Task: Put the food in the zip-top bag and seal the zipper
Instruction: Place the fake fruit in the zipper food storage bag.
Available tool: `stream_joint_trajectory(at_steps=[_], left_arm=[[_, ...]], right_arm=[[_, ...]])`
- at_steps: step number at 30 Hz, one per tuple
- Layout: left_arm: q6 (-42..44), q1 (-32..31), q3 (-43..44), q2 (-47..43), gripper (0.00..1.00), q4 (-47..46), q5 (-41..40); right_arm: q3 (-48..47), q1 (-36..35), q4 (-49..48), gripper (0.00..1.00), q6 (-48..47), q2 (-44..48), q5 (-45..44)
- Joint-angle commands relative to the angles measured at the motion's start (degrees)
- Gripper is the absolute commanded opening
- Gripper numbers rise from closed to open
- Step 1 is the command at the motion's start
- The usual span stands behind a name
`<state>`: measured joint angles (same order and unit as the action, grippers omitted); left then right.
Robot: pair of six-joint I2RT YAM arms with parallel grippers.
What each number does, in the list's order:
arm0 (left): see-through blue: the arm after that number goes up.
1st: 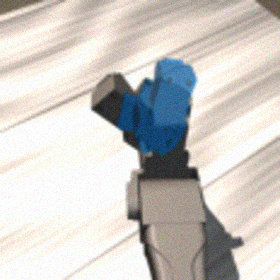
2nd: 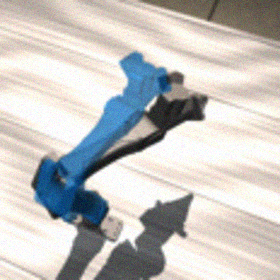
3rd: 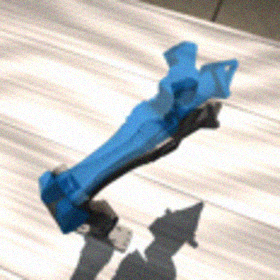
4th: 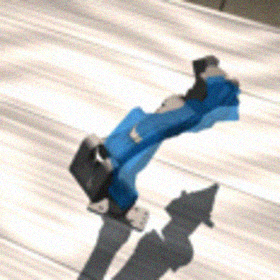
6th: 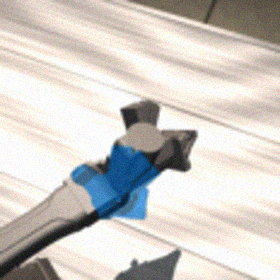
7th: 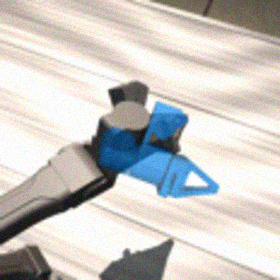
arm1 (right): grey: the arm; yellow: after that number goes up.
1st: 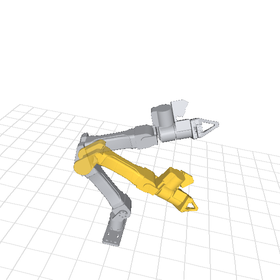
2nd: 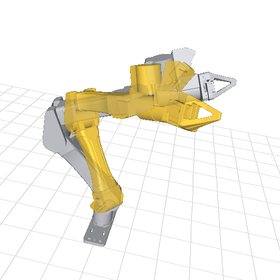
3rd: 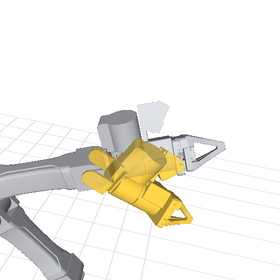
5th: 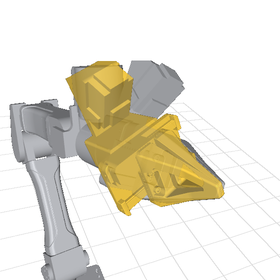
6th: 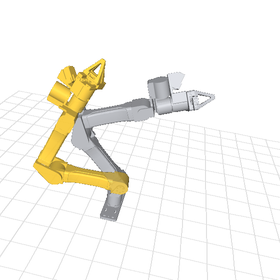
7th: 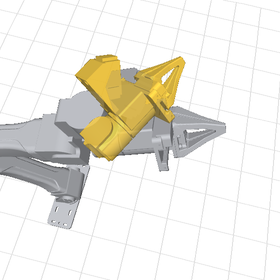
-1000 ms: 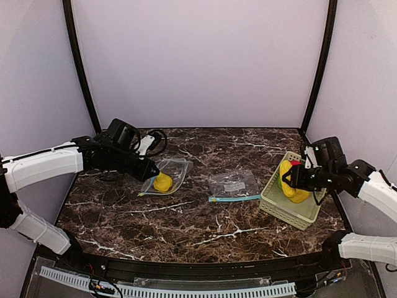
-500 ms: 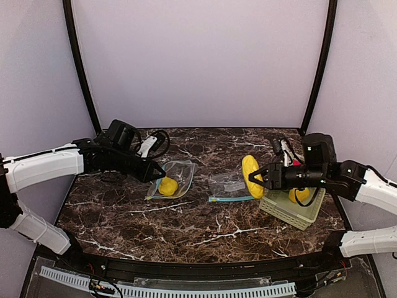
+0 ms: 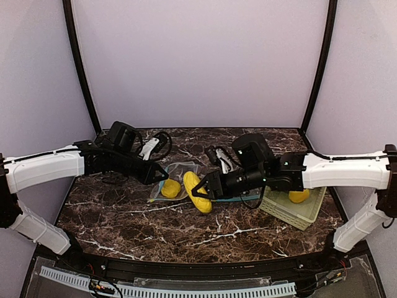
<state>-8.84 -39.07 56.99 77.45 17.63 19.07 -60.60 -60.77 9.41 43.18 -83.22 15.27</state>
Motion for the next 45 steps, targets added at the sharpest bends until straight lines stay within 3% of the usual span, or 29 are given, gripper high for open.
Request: stream_joint_trajectory(at_steps=[1, 11, 19, 45], left_arm=[[-0.3, -1.11, -0.99, -1.2, 0.01, -0.81, 0.22], [0.28, -3.99, -1.22, -0.66, 0.01, -0.96, -1.24], [1.09, -6.74, -1.18, -0.25, 0.01, -0.94, -1.75], [2.3, -9.58, -0.49, 1.5, 0.01, -0.12, -0.38]], right_arm=[[-3.91, -1.32, -3.52, 0.35, 4.85, -4.92, 2.62], [-5.64, -1.28, -3.02, 0.35, 15.63, -11.18, -1.2], [-3.61, -0.79, -4.0, 0.35, 21.48, -9.6, -9.33], [-6.73, -0.93, -5.66, 0.42, 27.88, -15.59, -21.71]])
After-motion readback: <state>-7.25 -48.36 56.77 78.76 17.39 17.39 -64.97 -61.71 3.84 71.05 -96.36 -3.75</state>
